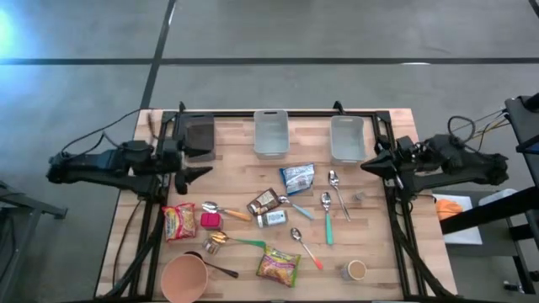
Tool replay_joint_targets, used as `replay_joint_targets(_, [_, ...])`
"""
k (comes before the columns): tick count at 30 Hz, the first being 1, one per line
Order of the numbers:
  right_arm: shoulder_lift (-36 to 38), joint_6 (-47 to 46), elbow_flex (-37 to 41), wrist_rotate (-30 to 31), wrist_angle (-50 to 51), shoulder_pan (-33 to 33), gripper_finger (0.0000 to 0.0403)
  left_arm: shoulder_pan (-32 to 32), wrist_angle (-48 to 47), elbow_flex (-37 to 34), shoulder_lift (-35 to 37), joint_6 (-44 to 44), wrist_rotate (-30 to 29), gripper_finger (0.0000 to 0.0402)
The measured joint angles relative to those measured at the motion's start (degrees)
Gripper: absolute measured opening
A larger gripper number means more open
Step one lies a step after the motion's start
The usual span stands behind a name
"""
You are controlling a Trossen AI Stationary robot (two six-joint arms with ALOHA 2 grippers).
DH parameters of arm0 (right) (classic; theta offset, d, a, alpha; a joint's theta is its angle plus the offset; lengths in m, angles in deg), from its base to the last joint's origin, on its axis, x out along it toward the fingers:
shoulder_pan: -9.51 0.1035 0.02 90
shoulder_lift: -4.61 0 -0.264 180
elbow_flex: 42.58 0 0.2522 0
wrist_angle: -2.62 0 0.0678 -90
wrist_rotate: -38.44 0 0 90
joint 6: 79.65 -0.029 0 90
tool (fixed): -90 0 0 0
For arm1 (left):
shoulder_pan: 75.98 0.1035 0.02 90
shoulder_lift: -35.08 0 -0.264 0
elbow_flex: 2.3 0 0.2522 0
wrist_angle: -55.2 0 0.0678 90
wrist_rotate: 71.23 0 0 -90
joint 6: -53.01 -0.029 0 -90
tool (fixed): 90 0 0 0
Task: Pick & Place Food Item
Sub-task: Put the green noodle pack into the black bin
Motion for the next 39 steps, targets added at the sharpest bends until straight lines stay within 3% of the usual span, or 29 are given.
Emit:
replay_joint_targets(5, [-6.82, -4.75, -6.84, -2.4, 6.33, 0.0, 0.002, -0.02, -7.97, 7.06, -10.09, 8.27, 0.62, 0.0302])
replay_joint_targets(9, [-11.31, -4.94, -8.7, -13.71, 9.32, 0.0, 0.002, -0.02, -9.53, 10.74, -15.36, 14.5, 2.39, 0.0302])
replay_joint_targets(12, [-14.18, -5.55, -8.55, -20.94, 9.09, 0.02, 0.002, 0.0, -9.5, 13.34, -18.49, 15.7, 7.15, 0.0302])
replay_joint_targets(19, [-20.7, -4.19, -8.07, -28.03, 9.09, 0.0, 0.002, -0.07, -14.29, 17.8, -24.86, 2.95, 20.72, 0.0302])
replay_joint_targets(27, [-23.11, -2.3, -8.07, -31.76, 9.0, 0.0, 0.002, -0.45, -15.02, 18.98, -27.36, -1.09, 21.65, 0.0302])
replay_joint_targets(33, [-23.1, -4.08, -8.07, -31.73, 8.19, 0.0, 0.002, -0.44, -14.3, 17.71, -27.31, 16.46, 21.49, 0.0302])
replay_joint_targets(39, [-23.53, -15.67, -8.07, -31.73, 4.28, 0.0, 0.002, -0.44, -15.06, 17.69, -27.45, 36.69, 21.55, 0.0302])
